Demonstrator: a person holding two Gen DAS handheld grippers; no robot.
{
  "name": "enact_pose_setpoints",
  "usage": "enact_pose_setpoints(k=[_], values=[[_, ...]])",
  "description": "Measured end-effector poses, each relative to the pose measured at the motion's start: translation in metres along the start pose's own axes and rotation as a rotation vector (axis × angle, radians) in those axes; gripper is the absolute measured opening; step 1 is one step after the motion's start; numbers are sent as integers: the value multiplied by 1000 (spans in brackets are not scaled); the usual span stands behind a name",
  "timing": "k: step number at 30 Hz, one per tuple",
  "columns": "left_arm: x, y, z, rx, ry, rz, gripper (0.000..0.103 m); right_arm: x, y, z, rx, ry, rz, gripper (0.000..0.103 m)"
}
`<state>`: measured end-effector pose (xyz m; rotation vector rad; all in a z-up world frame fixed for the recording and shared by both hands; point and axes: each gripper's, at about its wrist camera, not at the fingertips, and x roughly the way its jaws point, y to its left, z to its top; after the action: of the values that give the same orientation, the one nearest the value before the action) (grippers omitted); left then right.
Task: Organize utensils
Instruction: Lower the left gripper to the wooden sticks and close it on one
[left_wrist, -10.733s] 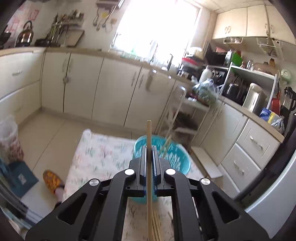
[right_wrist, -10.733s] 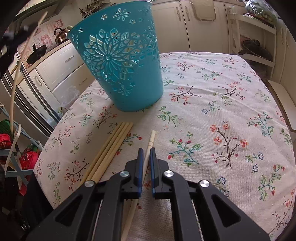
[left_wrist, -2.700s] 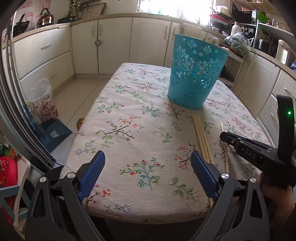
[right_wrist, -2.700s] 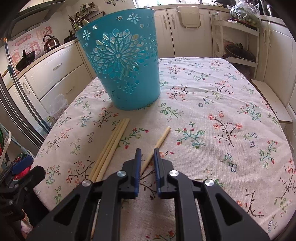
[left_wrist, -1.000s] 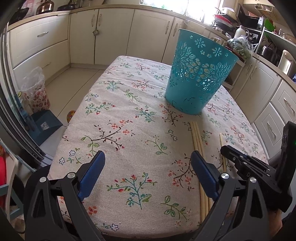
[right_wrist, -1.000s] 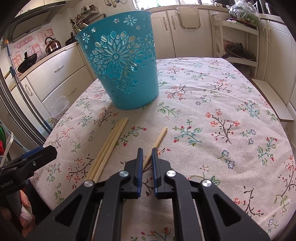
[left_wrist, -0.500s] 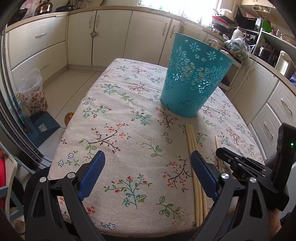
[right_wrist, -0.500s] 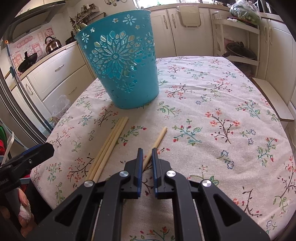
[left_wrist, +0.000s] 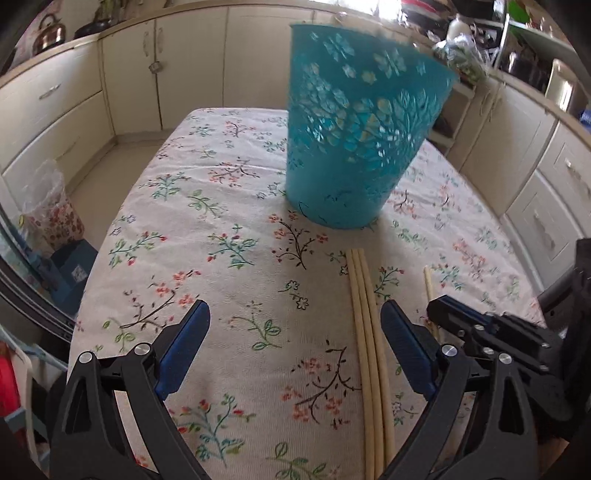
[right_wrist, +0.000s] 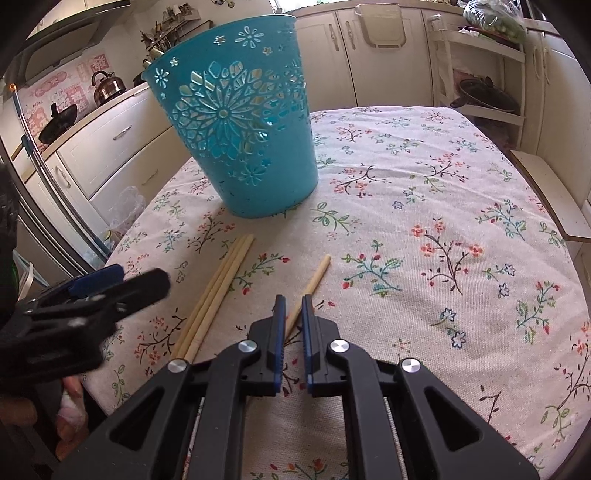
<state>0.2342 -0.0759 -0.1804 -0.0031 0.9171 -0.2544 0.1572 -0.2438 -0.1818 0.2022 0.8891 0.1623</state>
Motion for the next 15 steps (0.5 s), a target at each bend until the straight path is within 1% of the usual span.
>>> enact_pose_setpoints(k=[4,7,12,15], values=[[18,-5,1,3,41,14,90,1,0,2,-17,0,-5,8],[22,-8,2,25,39,41,90,2,-3,3,-10,-1,4,8],[24,-5,5,17,35,48,90,3,-7,5,-1,-4,16,8],[26,-10,3,62,34,84,90,2,-5,4,-12,-7,9,8]])
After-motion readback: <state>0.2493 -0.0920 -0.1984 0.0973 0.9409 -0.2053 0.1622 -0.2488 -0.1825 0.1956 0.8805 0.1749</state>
